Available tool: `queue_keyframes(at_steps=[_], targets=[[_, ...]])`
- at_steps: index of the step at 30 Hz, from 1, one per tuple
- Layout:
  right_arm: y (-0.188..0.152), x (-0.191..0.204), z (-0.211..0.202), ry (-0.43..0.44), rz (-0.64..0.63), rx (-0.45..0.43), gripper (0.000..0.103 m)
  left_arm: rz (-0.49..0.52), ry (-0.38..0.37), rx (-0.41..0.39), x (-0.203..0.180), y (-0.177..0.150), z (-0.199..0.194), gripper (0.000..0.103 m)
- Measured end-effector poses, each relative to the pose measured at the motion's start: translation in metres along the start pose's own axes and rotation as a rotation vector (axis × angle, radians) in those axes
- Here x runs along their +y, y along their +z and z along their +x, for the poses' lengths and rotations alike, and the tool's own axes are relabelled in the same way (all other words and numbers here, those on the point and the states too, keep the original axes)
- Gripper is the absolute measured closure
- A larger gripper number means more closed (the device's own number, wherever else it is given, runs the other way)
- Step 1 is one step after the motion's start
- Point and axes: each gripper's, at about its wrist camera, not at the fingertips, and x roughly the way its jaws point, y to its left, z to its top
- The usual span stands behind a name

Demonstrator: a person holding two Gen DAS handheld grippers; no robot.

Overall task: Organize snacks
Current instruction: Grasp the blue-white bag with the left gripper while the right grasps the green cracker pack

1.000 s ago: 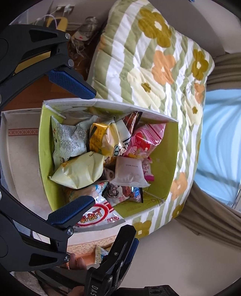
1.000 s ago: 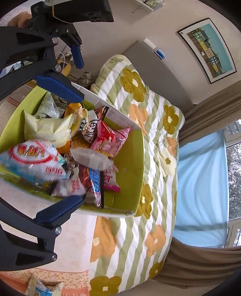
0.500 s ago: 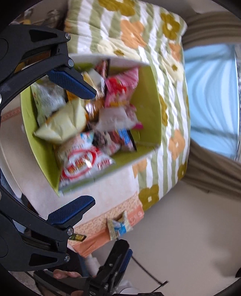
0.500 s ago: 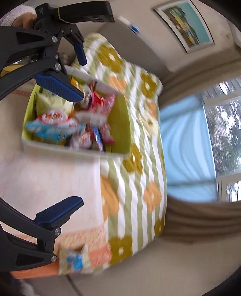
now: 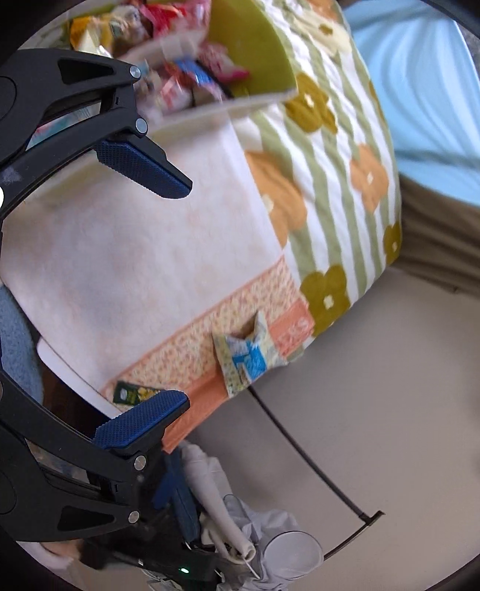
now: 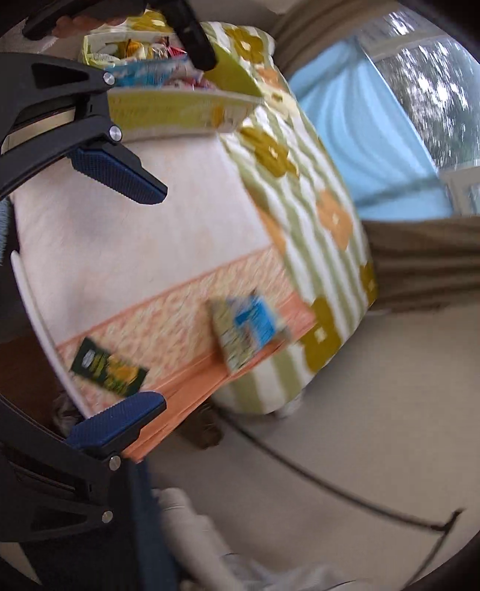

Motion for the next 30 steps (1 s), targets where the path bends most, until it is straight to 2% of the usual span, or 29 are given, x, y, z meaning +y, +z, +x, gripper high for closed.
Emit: queue_keyframes(at_steps=[4, 7, 12, 16, 20, 25, 28, 30], targets=[[-0.010, -0.037, 0.025, -0.026, 0.093, 0.059, 0.002, 0.028, -0.043, 0.087, -0.037, 0.019, 0.052, 0.000], [-0.017, -0.051, 0.035, -0.051, 0.137, 0.069, 0.002, 0.036, -0.063, 0.155, -0.061, 0.035, 0.094, 0.000], [-0.032, -0.068, 0.049, -0.057, 0.199, 0.087, 0.002, 0.028, -0.101, 0.235, -0.081, 0.062, 0.156, 0.000], [-0.036, -0.074, 0.065, -0.077, 0.218, 0.099, 0.002, 0.001, -0.097, 0.289, -0.088, 0.081, 0.209, 0.000], [-0.041, -0.078, 0.087, -0.090, 0.228, 0.121, 0.002, -0.055, -0.084, 0.316, -0.088, 0.089, 0.248, 0.000], [-0.050, -0.076, 0.106, -0.117, 0.221, 0.141, 0.003, -0.071, -0.051, 0.334, -0.091, 0.090, 0.281, 0.001], [-0.054, -0.073, 0.112, -0.135, 0.215, 0.148, 0.005, -0.080, -0.073, 0.342, -0.092, 0.086, 0.292, 0.001], [-0.056, -0.074, 0.117, -0.141, 0.226, 0.152, 0.014, -0.075, -0.068, 0.333, -0.091, 0.083, 0.296, 0.001]])
